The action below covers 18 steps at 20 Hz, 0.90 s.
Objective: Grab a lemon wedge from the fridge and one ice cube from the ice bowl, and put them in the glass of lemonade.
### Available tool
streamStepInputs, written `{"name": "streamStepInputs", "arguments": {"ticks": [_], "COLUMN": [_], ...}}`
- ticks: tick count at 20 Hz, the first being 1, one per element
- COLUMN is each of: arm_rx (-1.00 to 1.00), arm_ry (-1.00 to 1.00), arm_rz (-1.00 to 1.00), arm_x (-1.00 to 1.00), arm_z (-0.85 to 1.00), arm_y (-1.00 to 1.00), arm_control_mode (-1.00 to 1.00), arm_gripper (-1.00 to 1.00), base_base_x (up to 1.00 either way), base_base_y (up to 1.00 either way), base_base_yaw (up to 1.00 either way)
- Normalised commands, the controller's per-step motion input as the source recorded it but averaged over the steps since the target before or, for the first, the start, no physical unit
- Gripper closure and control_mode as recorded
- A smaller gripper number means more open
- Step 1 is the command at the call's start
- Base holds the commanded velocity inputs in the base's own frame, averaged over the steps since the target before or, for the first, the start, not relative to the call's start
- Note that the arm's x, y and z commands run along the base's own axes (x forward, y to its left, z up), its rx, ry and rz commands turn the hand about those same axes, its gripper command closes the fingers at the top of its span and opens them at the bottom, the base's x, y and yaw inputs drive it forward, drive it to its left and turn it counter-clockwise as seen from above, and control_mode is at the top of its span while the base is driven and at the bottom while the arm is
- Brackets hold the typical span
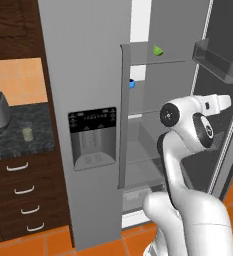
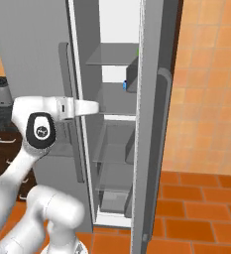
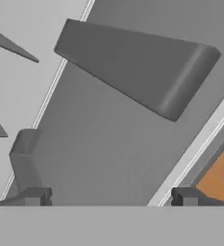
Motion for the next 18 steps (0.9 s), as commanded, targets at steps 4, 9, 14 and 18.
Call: {"name": "streamStepInputs", "arguments": {"ticks": [4,9,14,18], "arm_rx": [0.03,0.01,0.0,0.0], "arm_ry": [0.21,0.09,0.02,0.0], "arm_rz": [0.0,-0.01,-0.06,-0.04], "arm_x": [0.93,0.11,0.08,0.34], "arm_z": [-0.01,-0.36,-0.42,-0.18], "arm_y": [-0.48,-0.94,-0.75,-0.61], "arm_control_mode": [-1.0,-1.0,-1.0,-1.0], "arm_gripper": [-1.0,-1.0,-1.0,-1.0], "base_base_x": [0.0,0.0,0.0,0.0], "base_base_y": [0.0,0.0,0.0,0.0], "base_base_yaw": [0.0,0.0,0.0,0.0]}}
